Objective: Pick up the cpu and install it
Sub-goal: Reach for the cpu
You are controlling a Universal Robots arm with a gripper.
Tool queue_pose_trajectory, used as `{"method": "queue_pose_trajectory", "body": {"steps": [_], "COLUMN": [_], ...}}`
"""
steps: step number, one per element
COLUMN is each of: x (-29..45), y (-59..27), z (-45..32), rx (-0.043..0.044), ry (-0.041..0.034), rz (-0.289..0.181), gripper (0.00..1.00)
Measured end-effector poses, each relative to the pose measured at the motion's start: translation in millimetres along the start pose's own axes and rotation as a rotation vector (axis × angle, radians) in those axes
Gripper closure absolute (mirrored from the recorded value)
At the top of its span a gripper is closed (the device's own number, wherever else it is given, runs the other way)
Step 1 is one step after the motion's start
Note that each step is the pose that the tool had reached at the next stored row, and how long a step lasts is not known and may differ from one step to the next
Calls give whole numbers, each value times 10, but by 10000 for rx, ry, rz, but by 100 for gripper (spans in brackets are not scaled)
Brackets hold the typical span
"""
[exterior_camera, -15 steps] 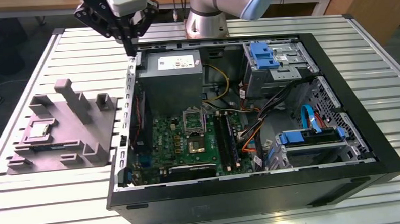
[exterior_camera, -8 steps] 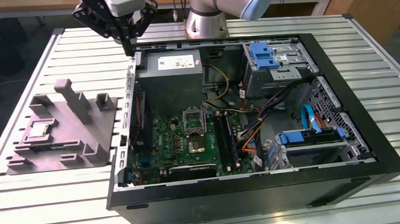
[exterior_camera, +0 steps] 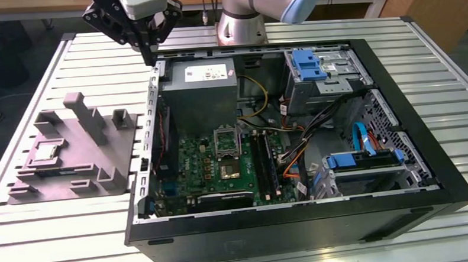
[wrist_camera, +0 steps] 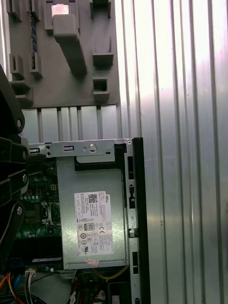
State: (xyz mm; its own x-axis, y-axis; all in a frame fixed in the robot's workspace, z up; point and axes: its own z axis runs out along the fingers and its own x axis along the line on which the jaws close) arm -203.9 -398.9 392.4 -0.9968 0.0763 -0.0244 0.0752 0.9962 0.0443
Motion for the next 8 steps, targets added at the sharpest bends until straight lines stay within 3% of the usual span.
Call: {"method": "queue_pose_trajectory", "body": {"steps": [8], "x": [25], "y": [-2], "z": [0], "rx": [-1], "ry": [-1], "rz": [-1], "gripper": [89]}}
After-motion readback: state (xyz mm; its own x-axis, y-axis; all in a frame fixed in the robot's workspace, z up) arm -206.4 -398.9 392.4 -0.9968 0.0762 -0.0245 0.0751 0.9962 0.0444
